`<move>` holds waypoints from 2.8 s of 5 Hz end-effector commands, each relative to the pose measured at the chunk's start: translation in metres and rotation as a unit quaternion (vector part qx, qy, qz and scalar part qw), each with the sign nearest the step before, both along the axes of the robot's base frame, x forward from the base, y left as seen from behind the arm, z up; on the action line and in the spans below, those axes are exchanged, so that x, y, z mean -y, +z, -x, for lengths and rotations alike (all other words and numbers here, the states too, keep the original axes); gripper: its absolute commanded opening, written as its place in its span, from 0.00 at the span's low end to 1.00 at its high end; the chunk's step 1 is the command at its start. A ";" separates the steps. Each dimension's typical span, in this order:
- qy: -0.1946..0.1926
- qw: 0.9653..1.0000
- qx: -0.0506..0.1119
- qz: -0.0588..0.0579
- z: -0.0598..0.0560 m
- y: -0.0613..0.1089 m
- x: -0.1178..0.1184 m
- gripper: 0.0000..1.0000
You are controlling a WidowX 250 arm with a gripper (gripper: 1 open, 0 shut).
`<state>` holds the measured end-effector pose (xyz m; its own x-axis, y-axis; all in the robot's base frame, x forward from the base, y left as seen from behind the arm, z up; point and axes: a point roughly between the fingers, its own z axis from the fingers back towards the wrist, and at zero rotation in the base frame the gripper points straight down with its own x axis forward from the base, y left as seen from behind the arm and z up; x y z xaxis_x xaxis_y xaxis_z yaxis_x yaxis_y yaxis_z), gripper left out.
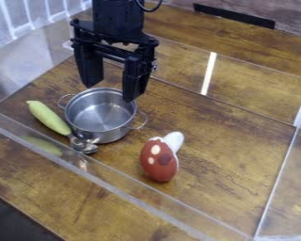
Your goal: Move the green spoon to the right
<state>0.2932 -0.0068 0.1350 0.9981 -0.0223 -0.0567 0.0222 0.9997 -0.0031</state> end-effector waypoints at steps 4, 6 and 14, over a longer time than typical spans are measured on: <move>0.126 0.991 -0.039 0.011 0.009 -0.037 -0.030 1.00; 0.290 0.957 -0.012 0.020 0.011 -0.043 -0.075 1.00; 0.623 0.782 0.012 0.034 -0.014 -0.096 -0.137 1.00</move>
